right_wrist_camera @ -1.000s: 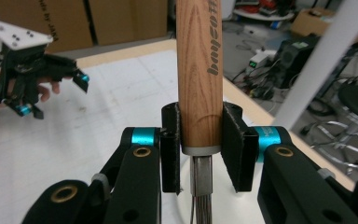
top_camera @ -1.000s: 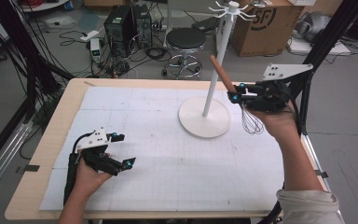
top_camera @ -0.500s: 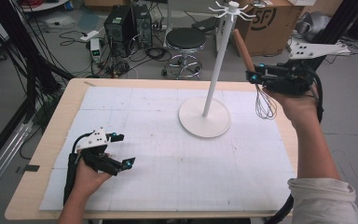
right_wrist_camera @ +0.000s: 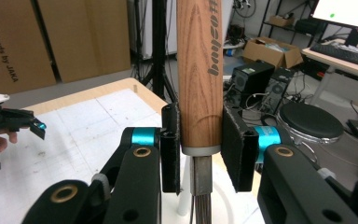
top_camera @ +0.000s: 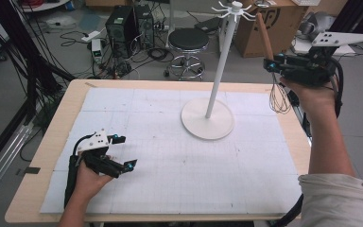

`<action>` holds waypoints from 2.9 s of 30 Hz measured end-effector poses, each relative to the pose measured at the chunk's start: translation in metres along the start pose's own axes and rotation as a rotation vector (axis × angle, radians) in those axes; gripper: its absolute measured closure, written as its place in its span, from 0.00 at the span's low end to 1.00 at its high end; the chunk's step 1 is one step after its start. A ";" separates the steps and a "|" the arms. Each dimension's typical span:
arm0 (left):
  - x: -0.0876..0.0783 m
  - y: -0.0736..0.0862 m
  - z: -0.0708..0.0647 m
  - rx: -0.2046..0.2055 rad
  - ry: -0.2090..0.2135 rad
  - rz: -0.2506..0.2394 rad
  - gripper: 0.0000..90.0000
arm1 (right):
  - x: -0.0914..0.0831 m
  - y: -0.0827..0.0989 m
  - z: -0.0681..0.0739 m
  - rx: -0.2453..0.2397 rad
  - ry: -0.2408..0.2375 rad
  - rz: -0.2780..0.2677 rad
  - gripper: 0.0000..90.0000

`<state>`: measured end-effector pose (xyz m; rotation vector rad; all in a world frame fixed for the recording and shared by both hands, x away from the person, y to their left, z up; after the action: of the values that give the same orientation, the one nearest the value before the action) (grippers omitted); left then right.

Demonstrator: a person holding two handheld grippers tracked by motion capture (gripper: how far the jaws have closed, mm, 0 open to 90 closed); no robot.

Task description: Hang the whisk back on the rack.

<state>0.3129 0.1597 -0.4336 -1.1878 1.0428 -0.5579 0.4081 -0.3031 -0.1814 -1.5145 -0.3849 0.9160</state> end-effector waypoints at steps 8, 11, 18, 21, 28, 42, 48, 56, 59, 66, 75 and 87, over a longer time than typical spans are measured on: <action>-0.001 0.000 0.000 -0.002 -0.002 -0.003 0.02 | 0.005 -0.002 -0.009 0.015 0.031 0.024 0.79; -0.001 0.000 0.000 -0.004 0.000 -0.007 0.02 | 0.008 -0.002 -0.013 0.027 0.038 0.021 0.79; -0.002 0.000 0.001 -0.008 -0.001 -0.011 0.02 | 0.012 -0.003 -0.011 0.028 0.042 0.021 0.79; -0.002 0.000 0.001 -0.009 -0.002 -0.013 0.02 | 0.014 -0.003 -0.011 0.026 0.048 0.027 0.79; -0.002 0.000 0.001 -0.010 -0.001 -0.012 0.02 | 0.021 -0.001 -0.012 0.026 0.071 0.052 0.79; -0.003 0.000 0.002 -0.009 -0.003 -0.012 0.02 | 0.034 0.003 -0.023 0.067 0.100 0.072 0.79; -0.004 0.000 0.002 -0.009 -0.004 -0.012 0.02 | 0.046 0.005 -0.020 0.062 0.115 0.099 0.79; -0.004 0.000 0.002 -0.008 -0.003 -0.012 0.02 | 0.063 0.005 -0.015 0.056 0.134 0.129 0.78; -0.003 0.000 0.002 -0.009 -0.003 -0.013 0.02 | 0.069 0.004 -0.012 0.058 0.136 0.135 0.78; -0.004 0.000 0.002 -0.006 -0.004 -0.013 0.02 | 0.078 0.004 -0.005 0.030 0.119 0.150 0.75; -0.004 0.001 0.001 -0.008 -0.001 -0.011 0.02 | 0.073 0.007 0.001 -0.002 0.105 0.159 0.55; -0.003 0.000 0.000 -0.004 0.004 -0.009 0.02 | 0.052 0.013 0.013 0.018 0.025 0.089 0.38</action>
<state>0.3115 0.1627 -0.4327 -1.1958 1.0431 -0.5654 0.4278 -0.2594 -0.2093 -1.5348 -0.2925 0.9663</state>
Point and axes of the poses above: each handheld gripper's, and its own axes: x roughly forward along the jaws, y roughly out of its underside, z roughly to its left, the point moved 5 cm from there along x, roughly forward along the jaws, and after that the axes turned 8 degrees about x, right-handed, at the moved point
